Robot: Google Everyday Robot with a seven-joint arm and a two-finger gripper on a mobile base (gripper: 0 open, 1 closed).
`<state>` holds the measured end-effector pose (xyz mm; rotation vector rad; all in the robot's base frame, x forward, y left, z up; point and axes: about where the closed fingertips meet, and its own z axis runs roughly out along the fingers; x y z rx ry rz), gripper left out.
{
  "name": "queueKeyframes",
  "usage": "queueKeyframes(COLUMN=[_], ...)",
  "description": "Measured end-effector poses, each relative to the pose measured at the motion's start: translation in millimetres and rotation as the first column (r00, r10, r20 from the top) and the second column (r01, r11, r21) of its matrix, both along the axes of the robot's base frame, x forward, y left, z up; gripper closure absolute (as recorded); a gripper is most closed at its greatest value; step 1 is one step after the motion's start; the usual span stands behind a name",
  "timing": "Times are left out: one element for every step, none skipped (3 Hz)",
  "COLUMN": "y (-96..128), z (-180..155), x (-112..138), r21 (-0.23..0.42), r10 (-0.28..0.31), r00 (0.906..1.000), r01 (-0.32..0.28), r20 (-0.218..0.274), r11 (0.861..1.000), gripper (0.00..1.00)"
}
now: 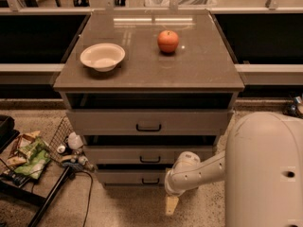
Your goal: Open bottom drawer
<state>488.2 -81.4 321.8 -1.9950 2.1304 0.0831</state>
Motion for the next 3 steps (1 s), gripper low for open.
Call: queueKeyframes(y=[-0.5, 6.1, 14.9], z=[-46.2, -72.4, -96.3], x=[17.3, 32.4, 46.1], r21=[0.011, 0.017, 0.002], r10=[-0.026, -0.018, 0.005], r00=[0.9996, 0.9992, 0.9977], r01=[0.026, 0.017, -0.005], r20=[0.012, 0.037, 0.067], r11=[1.000, 1.000, 1.000], gripper=[0.00, 0.00, 0.00])
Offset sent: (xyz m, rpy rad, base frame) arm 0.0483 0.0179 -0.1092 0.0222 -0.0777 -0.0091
